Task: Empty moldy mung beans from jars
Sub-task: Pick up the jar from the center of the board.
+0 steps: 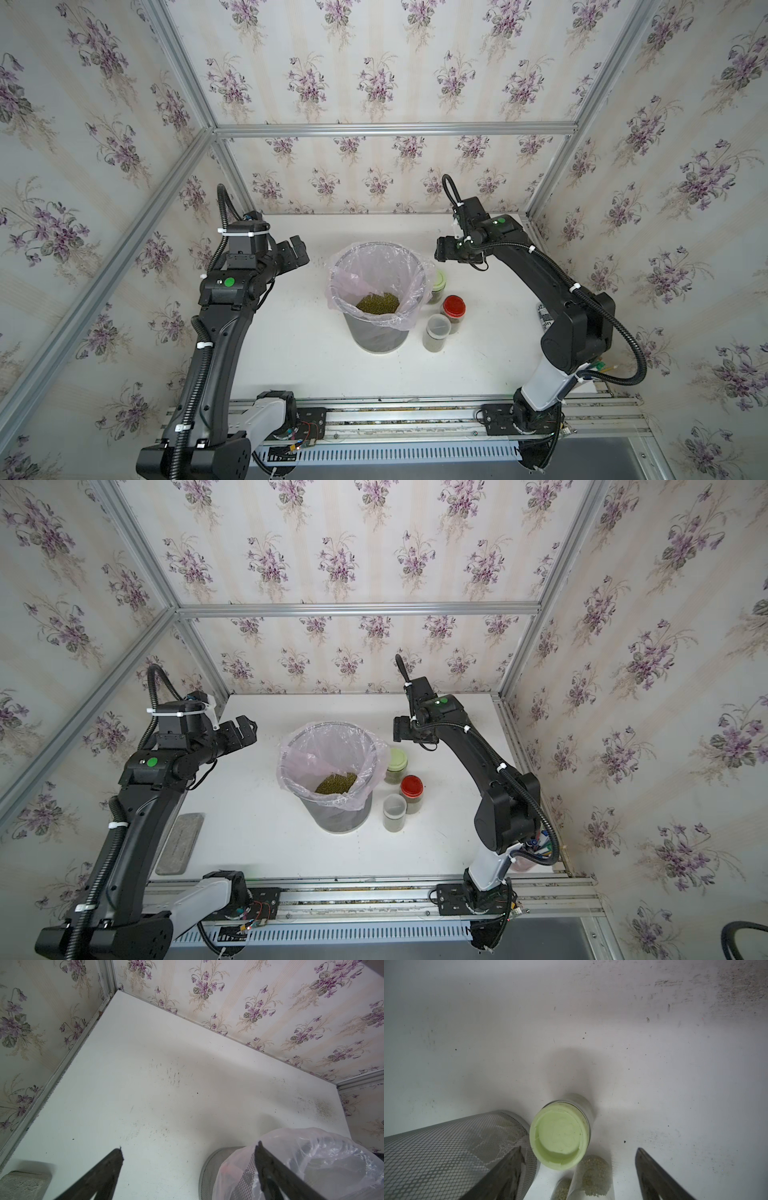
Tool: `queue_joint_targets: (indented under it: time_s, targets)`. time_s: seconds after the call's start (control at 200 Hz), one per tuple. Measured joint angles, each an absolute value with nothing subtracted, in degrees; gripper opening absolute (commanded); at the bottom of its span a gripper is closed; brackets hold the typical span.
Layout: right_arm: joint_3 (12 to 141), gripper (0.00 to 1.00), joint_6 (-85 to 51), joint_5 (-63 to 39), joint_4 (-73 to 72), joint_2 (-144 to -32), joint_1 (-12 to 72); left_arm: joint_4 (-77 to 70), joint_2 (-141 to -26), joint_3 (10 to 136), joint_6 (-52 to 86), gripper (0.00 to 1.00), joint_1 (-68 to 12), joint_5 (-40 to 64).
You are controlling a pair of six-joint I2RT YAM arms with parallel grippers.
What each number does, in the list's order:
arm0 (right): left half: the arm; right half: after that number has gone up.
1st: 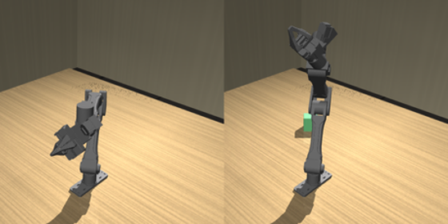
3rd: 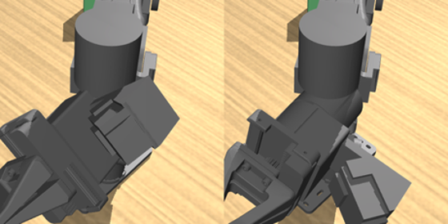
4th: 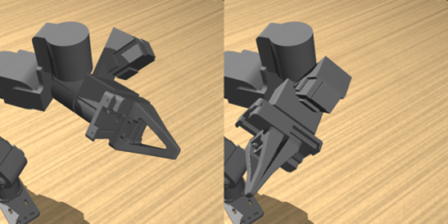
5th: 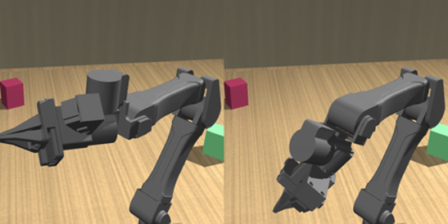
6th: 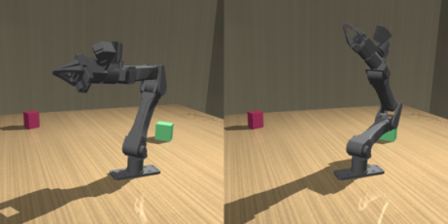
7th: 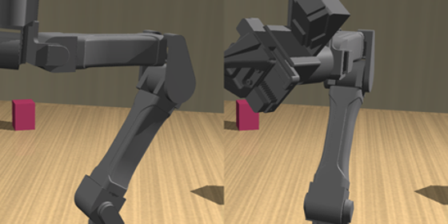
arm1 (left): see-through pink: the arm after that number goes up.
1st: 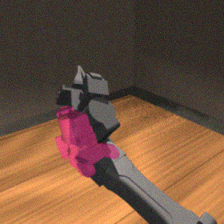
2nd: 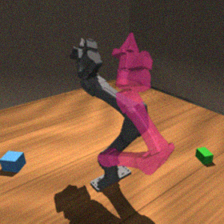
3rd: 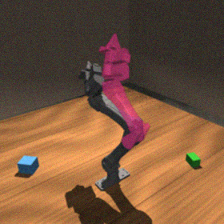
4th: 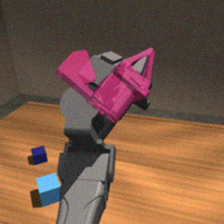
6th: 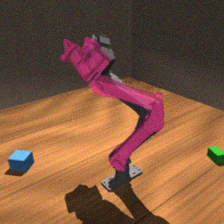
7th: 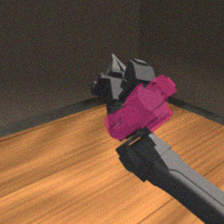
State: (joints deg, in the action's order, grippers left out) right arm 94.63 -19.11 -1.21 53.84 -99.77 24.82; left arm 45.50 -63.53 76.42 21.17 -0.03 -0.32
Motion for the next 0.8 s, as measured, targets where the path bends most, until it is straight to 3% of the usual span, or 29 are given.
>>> queue_joint_targets:
  time_s: [0.585,0.799]
  targets:
    - [93.0,0.90,-18.0,-2.2,55.4,-104.7,29.2,45.8,-64.3,76.2,21.2,0.99,0.5,-0.5]
    - [93.3,0.90,-18.2,1.6,55.6,-100.6,28.6,45.9,-64.6,76.2,21.2,0.99,0.7,-0.4]
